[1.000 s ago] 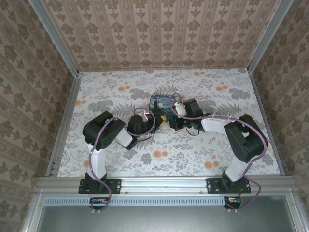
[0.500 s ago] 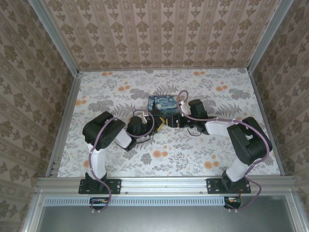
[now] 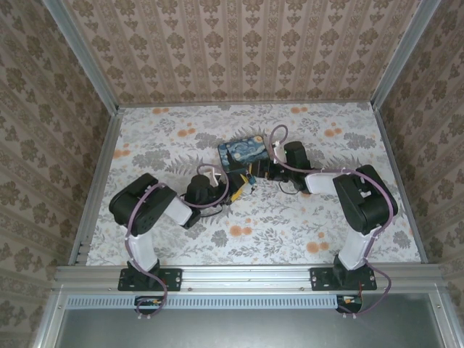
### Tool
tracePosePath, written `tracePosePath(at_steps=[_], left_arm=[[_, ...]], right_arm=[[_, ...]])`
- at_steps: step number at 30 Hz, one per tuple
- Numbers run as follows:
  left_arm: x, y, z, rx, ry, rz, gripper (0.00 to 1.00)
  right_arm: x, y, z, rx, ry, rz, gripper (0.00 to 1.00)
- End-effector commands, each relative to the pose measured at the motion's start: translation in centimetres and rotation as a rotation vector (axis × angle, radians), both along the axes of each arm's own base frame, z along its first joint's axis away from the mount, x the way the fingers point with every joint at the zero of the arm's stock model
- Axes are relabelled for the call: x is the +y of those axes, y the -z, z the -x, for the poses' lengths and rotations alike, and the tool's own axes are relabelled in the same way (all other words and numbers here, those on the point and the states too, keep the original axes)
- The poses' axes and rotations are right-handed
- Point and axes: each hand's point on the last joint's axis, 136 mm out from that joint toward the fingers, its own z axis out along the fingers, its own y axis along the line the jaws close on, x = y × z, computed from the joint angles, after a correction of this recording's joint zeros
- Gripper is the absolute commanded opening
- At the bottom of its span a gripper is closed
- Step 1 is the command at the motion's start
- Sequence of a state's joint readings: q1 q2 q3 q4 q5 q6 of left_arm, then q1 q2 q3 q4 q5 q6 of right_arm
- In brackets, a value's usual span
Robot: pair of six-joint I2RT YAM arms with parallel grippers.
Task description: Unlock the padlock with the key
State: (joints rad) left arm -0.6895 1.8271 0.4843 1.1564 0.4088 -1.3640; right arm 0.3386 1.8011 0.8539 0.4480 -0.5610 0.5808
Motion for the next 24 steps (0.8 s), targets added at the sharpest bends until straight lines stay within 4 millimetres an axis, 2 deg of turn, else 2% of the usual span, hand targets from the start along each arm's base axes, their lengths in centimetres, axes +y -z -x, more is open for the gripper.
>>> tracePosePath(at_steps=[1, 5, 10, 17, 24], left_arm=[[0.8, -0.4, -0.1, -0.028, 0.006, -0.054, 0.76], [1.3, -1.7, -1.1, -0.054, 0.005, -0.094, 0.79], [2.0, -3.8, -2.9, -0.106, 0.008, -0.179, 0.80], [3.4, -5.9, -5.3, -0.145, 0.000, -0.327, 0.82], [4.5, -7.0, -7.0, -0.157, -0.036, -0.331, 0.83]], right_arm=[[0.1, -2.6, -2.2, -0.056, 0.016, -0.063, 0.60], [-0.3, -1.9, -0.6, -0.034, -0.006, -0.053, 0.60], [-1.1, 0.7, 1.2, 0.000, -0.012, 0.006, 0.59], [-0.9, 3.2, 1.4, 0.041, -0.027, 0.031, 0.57], [0.7, 4.5, 1.5, 0.045, -0.082, 0.097, 0.56]])
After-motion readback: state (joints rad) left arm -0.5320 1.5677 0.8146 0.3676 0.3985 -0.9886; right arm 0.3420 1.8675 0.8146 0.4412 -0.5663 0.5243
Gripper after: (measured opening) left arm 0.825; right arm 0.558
